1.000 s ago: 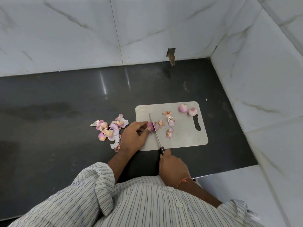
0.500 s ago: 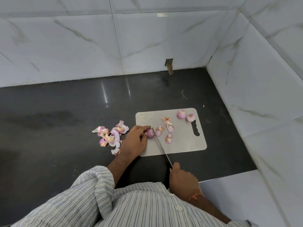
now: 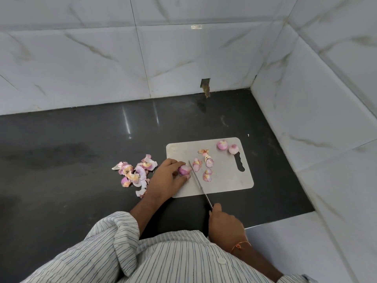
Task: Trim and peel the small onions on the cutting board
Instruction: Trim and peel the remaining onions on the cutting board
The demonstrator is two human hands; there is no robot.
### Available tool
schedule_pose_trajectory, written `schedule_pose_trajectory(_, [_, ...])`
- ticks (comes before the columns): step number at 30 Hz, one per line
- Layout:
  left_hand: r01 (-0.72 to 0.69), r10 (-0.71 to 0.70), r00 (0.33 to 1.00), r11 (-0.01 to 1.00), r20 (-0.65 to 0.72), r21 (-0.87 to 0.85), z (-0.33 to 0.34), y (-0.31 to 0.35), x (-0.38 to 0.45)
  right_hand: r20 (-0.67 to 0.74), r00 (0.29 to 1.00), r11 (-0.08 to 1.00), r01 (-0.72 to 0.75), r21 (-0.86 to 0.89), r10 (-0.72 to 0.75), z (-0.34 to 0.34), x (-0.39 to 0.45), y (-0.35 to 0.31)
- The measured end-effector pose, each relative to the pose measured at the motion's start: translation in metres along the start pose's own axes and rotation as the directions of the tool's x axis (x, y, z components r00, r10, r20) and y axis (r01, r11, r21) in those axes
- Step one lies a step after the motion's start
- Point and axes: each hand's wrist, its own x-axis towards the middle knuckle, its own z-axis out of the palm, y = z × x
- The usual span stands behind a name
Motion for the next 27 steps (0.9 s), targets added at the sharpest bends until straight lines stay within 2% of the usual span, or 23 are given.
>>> schedule_pose_trajectory(5, [0.023, -0.034, 0.999, 0.954, -0.034, -0.299, -0.011, 0.003, -0.01, -0.021, 0.999, 1.0, -0.026, -0.009, 0.026, -0.001, 0.006, -0.001])
schedule_pose_trajectory(11, [0.172, -0.176, 0.982, 0.729, 0.062, -0.662, -0.023, 0.017, -0.023, -0.086, 0.996, 0.997, -0.043, -0.06, 0.038, -0.019, 0.02, -0.003])
schedule_pose_trajectory(16, [0.195, -0.205, 0.976, 0.666, 0.075, -0.72, -0.027, 0.022, -0.026, -0.111, 0.994, 0.997, -0.014, -0.078, 0.005, -0.028, 0.026, 0.005])
schedule_pose_trajectory(20, [0.188, -0.194, 0.978, 0.683, 0.073, -0.706, -0.031, 0.027, -0.025, -0.107, 0.994, 0.997, -0.001, -0.076, -0.008, -0.034, 0.029, 0.008])
schedule_pose_trajectory(24, [0.177, -0.181, 0.981, 0.678, 0.071, -0.714, -0.036, 0.036, -0.025, -0.094, 0.995, 0.988, 0.002, -0.155, -0.017, -0.047, 0.027, 0.005])
schedule_pose_trajectory(27, [0.153, -0.141, 0.987, 0.689, 0.076, -0.709, -0.04, 0.044, -0.026, -0.179, 0.981, 0.977, 0.037, -0.209, -0.075, -0.064, 0.027, 0.0])
